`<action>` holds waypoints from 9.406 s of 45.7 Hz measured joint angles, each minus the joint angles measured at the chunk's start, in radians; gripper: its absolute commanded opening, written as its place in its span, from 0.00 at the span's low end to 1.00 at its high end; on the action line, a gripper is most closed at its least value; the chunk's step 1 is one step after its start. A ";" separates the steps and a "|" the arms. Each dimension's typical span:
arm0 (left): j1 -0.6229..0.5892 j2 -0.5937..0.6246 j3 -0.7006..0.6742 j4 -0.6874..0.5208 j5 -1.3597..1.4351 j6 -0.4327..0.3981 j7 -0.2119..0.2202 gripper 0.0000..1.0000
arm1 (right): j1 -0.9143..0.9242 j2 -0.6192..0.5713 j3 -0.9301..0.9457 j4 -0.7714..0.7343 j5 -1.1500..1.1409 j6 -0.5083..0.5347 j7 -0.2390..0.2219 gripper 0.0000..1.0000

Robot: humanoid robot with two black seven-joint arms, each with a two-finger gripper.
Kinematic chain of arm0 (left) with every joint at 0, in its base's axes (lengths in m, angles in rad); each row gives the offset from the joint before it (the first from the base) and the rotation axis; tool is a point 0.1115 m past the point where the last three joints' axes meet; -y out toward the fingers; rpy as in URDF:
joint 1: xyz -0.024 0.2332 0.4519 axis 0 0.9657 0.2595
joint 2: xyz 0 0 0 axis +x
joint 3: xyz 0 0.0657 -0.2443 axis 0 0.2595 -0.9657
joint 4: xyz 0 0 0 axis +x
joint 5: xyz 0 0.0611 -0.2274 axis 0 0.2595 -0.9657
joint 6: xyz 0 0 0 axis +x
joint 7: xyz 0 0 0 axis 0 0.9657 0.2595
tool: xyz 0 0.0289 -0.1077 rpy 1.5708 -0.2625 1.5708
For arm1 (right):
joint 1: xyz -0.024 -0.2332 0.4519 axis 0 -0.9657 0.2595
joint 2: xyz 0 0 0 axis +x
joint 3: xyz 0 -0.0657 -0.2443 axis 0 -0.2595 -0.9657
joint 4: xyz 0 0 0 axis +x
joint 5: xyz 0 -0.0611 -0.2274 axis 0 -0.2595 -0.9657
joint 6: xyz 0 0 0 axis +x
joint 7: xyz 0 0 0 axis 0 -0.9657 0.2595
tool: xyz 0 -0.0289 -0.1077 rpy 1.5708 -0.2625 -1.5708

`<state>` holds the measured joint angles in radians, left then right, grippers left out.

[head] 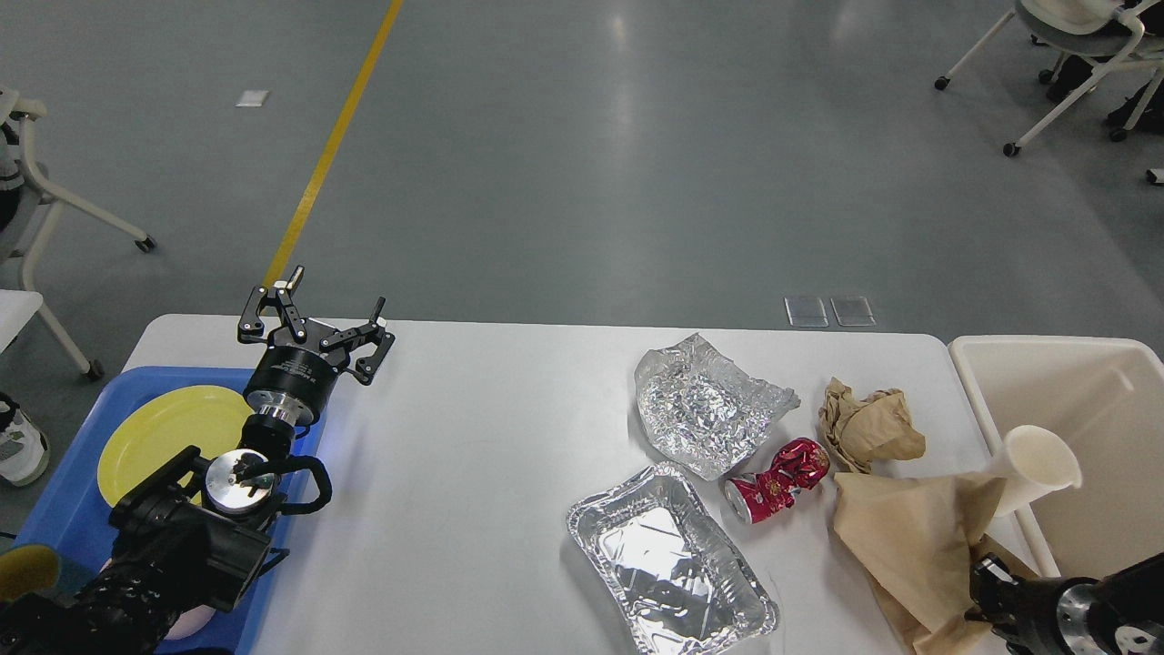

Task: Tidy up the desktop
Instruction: 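Push the brown paper sheet over the edge into the white bin, then move the right gripper back over the red crushed can, then lower the right gripper and grasp the red crushed can, then carry the red can over the white bin and release it, then move the right gripper to the crumpled brown paper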

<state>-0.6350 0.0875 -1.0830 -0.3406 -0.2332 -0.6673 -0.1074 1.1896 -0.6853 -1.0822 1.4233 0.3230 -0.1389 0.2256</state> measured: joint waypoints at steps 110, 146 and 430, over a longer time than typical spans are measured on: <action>0.000 0.000 0.000 0.000 0.000 0.000 0.000 1.00 | -0.040 -0.073 -0.281 -0.538 0.043 -0.240 -0.023 0.00; 0.000 0.000 0.000 0.000 0.000 0.000 0.000 1.00 | -0.218 0.062 -0.223 -0.619 0.047 -0.353 -0.014 1.00; 0.009 0.000 0.000 0.000 0.000 -0.034 0.000 1.00 | 0.650 0.450 -0.159 0.244 -0.297 -0.059 0.017 1.00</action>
<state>-0.6259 0.0874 -1.0830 -0.3407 -0.2332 -0.7014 -0.1074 1.8398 -0.2350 -1.2410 1.6668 0.0260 -0.1979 0.2430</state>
